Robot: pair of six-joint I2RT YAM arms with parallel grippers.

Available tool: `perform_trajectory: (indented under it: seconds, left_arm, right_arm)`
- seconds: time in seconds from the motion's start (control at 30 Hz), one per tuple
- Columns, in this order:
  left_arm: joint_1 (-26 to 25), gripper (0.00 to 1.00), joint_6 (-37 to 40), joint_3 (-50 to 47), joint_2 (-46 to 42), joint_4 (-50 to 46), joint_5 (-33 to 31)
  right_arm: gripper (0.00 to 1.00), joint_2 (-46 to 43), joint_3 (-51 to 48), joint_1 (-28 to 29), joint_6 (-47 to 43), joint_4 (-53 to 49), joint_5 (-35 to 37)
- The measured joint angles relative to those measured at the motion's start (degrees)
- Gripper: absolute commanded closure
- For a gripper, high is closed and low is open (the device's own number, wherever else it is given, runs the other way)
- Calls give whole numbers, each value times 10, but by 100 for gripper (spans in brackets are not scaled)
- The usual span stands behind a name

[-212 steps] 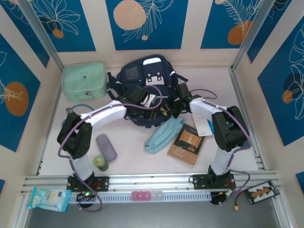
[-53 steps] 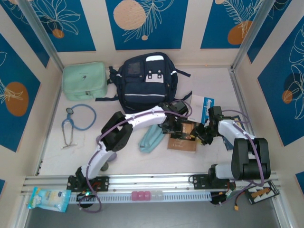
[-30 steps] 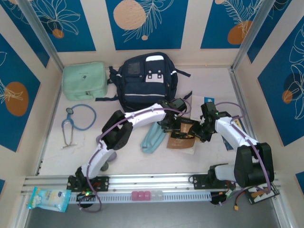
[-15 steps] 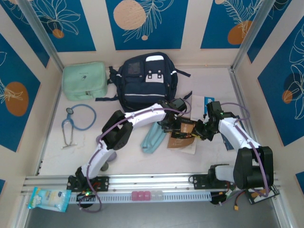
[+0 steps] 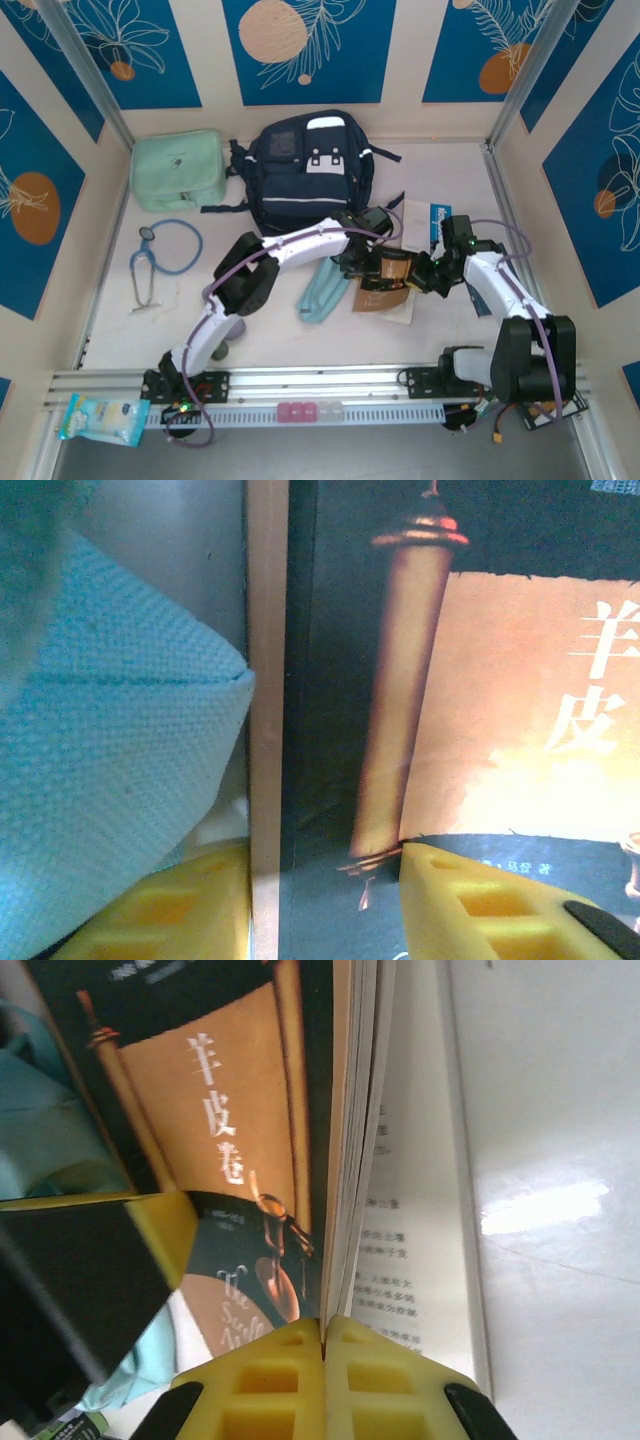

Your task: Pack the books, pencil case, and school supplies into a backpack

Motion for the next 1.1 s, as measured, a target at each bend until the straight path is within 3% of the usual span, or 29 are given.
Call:
perform_trajectory:
  seconds: [0.23,0.57,0.77,1.1]
  left_arm:
    - [22,39,24,-21,-60,62,44]
    - [132,27,-19,-166,-242,240,135]
    - [188,16,-52,-271,-253,305,169]
    - [301,6,-100,-395,-323,403,200]
  right_arm:
    - [100,-71,32,-20,8,3,-59]
    - [100,-71,172,-31,33,25,-162]
    - [100,-22,231,-7,58,69,-210]
    - [100,144,375,101,76,151,-223]
